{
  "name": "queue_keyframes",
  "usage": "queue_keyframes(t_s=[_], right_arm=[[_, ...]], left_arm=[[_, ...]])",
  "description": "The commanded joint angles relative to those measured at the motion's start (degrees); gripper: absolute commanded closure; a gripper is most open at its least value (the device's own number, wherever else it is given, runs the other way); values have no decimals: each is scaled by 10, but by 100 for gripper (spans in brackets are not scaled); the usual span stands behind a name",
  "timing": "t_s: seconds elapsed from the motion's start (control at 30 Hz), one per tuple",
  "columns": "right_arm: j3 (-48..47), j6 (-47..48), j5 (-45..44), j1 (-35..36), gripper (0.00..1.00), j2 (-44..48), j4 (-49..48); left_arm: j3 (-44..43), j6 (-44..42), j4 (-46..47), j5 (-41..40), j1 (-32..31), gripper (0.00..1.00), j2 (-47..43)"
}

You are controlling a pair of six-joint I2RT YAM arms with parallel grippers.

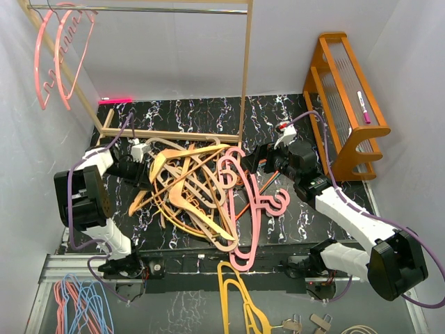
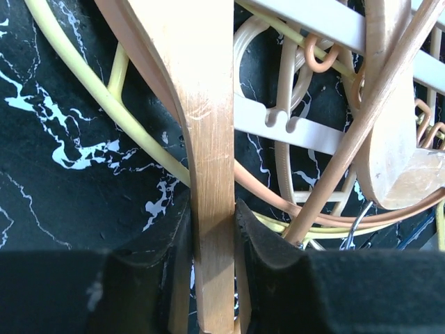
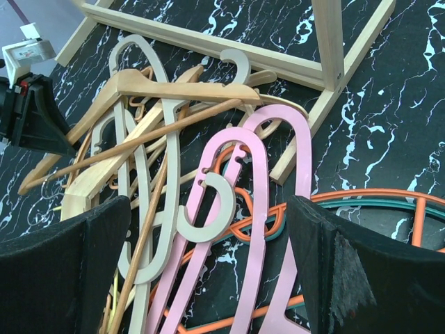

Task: Organize the hangers
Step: Pick up the hanger at the center of the board.

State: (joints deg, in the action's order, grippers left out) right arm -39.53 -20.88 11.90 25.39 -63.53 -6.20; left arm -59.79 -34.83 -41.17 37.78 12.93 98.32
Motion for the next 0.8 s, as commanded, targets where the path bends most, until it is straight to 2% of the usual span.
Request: queue_keyframes(t_s=[0.0,0.4,0.57,0.77], right_arm=[[-18,5,-6,3,1,2,-37],[-17,14,15,4,1,-11,-61],[-27,25,22,5,1,-14,-80],[-36,12,35,7,1,-11,-97]], left_arm=[[-10,-6,-36,7,-1,100,-64],[-69,-15,-78,-80,-1,100,-223],[-102,-4,-43,-191,-1,100,-280],[-224,7,-46,-329,-5,100,-313]])
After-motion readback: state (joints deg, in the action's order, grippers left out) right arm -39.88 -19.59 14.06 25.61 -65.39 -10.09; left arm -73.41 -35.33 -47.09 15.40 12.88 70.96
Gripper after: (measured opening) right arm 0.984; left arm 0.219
